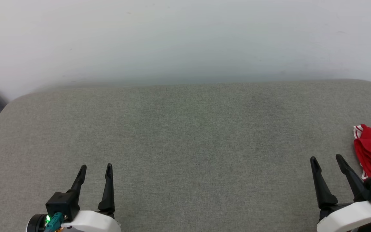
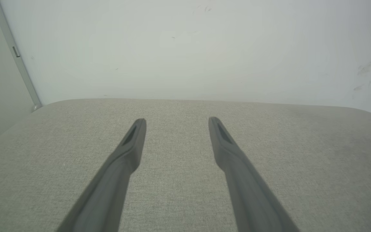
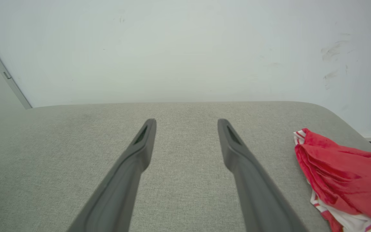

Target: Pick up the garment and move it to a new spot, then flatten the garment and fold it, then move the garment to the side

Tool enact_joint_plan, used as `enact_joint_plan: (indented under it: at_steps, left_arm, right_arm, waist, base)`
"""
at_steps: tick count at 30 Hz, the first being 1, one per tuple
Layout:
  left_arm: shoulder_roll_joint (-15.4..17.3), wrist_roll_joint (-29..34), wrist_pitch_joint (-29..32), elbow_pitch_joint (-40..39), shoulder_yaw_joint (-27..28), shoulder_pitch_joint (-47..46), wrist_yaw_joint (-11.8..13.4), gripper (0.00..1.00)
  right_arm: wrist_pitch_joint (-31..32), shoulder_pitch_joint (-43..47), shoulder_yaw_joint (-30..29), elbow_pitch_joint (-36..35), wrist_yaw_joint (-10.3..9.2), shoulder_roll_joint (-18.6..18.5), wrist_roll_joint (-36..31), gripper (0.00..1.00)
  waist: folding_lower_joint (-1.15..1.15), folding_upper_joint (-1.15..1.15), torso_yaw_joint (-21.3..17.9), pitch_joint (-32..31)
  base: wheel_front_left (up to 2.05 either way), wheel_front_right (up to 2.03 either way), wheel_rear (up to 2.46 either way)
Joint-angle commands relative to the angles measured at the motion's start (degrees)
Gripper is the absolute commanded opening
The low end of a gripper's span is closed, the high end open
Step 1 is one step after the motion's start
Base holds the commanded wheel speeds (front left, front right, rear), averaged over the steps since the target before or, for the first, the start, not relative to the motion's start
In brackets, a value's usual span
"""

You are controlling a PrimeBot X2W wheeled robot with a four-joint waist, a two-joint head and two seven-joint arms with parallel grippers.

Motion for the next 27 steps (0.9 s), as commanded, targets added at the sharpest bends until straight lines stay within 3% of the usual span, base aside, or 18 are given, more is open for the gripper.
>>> enact_joint_plan:
  at_steps: [1,5,6,9,27]
  left_arm:
    - [-0.1,0.1,-0.3,0.1,0.1,0.4,0.1,1.0]
    - [-0.1,-0.1,-0.3,0.4,0.1,0.4,0.0,1.0]
    - [-0.1,-0.1,0.0,0.3,0.1,0.0,-0.1,0.0]
    - [-0.9,-0.5,0.3,1.5,-0.2,0.7,-0.2,0.0]
    - [-4.1,-16.1,4.8,3.4,5.1,-1.1,-4.7,0.0]
  right_arm:
    - [0.0,0.4,0.0,-0.3,-0.02,0.2,0.2,1.0]
    - [0.2,0.2,0.2,-0.1,-0.02,0.1,0.4,1.0]
    - [0.1,0.0,0.2,0.1,0.0,0.0,0.4,0.0]
    - [0.2,0.3,0.3,1.6,0.0,0.2,0.9,0.0]
    - [0.9,-2.9,-0.6,6.3,0.0,0.8,19.9,0.0]
  waist:
    - [0.0,0.0,-0.1,0.0]
    - [0.0,0.0,-0.1,0.0]
    - [0.0,0.0,-0.1,0.0]
    - [0.01,0.0,-0.1,0.0]
    - [0.01,0.0,0.2,0.2]
  base:
    - [0.0,0.0,0.0]
    - [0.0,0.0,0.0]
    - [0.0,0.0,0.0]
    - [0.0,0.0,0.0]
    - [0.0,0.0,0.0]
